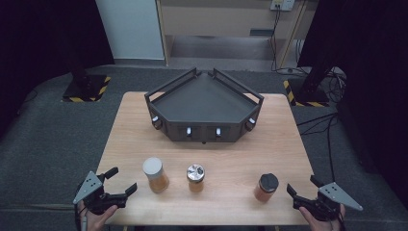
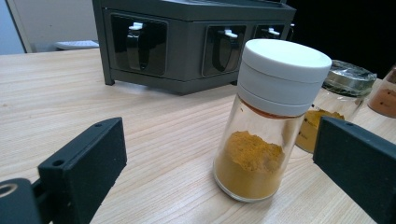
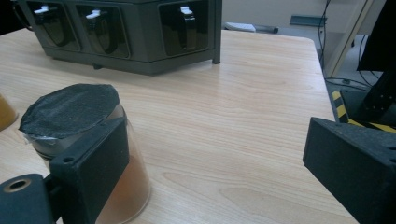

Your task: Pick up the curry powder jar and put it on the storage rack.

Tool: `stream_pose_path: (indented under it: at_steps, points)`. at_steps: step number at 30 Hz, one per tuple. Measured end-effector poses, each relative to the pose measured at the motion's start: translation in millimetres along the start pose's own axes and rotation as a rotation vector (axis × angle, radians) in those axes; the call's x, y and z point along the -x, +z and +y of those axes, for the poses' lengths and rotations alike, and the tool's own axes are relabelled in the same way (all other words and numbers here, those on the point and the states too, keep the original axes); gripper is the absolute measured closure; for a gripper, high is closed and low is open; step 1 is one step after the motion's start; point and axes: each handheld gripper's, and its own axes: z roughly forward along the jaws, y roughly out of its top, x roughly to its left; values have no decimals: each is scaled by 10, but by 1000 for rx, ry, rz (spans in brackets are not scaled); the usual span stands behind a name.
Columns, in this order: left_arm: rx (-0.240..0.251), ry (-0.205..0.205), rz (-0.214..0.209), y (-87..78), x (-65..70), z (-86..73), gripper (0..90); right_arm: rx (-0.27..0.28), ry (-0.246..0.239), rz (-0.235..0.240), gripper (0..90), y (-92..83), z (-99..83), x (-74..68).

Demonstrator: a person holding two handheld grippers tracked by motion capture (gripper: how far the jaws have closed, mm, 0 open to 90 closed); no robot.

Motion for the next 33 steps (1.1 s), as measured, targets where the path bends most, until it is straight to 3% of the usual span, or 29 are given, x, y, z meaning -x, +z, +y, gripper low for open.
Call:
stream_pose_path:
  at_steps: [8,14,17,27,33]
  points:
    - [-4,-5,-4,12,-9,3,17,-11,-11,6,72,14,10,-5]
    - [-8,-15,2,17,-14,2,17,-7,11,12,72,8,-10,31]
    - [-18,13,3,17,11,16,17,-6,10,10,73,3,-8,31]
    - [-10,-11,-11,14,-24,-2,17,-5,6,16,74,15,-2,22]
    - [-17,-4,-13,29,-17,9,17,3,7,21,76,9,-13,34]
